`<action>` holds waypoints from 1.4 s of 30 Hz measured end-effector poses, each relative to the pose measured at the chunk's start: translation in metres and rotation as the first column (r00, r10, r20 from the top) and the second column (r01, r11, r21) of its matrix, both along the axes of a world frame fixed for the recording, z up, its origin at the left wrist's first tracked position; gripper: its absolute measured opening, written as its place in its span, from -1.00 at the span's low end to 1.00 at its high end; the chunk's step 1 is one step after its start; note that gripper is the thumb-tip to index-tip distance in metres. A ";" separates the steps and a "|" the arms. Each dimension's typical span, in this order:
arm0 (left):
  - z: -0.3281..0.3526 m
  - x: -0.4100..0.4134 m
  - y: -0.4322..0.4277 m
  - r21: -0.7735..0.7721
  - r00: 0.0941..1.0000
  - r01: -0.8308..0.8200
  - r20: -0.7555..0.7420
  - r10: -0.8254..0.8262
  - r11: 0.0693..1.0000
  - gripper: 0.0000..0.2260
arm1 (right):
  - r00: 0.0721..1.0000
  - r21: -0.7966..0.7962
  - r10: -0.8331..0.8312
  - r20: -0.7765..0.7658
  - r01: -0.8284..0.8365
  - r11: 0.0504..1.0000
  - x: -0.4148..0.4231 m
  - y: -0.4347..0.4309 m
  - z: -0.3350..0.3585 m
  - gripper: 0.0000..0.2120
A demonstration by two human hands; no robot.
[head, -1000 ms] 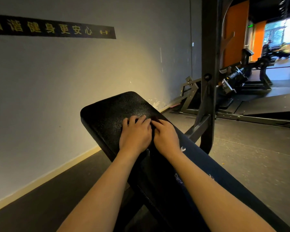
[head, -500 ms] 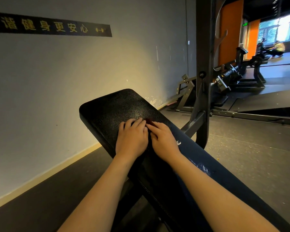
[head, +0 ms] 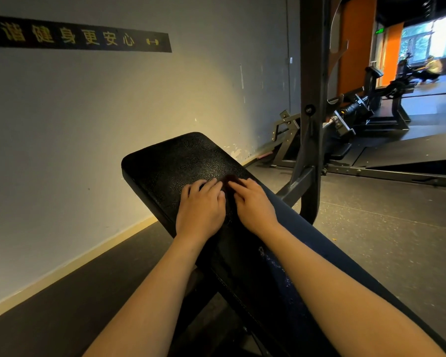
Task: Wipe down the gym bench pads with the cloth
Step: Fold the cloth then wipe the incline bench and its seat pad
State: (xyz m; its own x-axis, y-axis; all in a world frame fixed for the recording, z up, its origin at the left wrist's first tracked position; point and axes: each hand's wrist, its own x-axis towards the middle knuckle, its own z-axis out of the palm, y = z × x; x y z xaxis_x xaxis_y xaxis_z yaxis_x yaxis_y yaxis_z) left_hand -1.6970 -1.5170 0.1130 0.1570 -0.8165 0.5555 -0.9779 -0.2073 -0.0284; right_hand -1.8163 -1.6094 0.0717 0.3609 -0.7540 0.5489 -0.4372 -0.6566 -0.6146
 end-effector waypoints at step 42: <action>0.013 0.004 -0.019 -0.080 0.981 0.118 -0.144 -0.129 0.990 -0.62 | 0.999 0.008 0.000 0.052 -0.001 1.000 0.021 0.006 0.013 -0.62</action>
State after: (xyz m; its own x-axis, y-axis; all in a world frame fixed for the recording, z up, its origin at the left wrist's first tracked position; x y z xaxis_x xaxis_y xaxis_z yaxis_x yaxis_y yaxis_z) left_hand -1.6929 -1.5361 0.1262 0.1425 -0.7942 0.5907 -0.9883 -0.0810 0.1296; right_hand -1.7955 -1.6032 0.0849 0.3325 -0.7584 0.5606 -0.4041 -0.6517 -0.6419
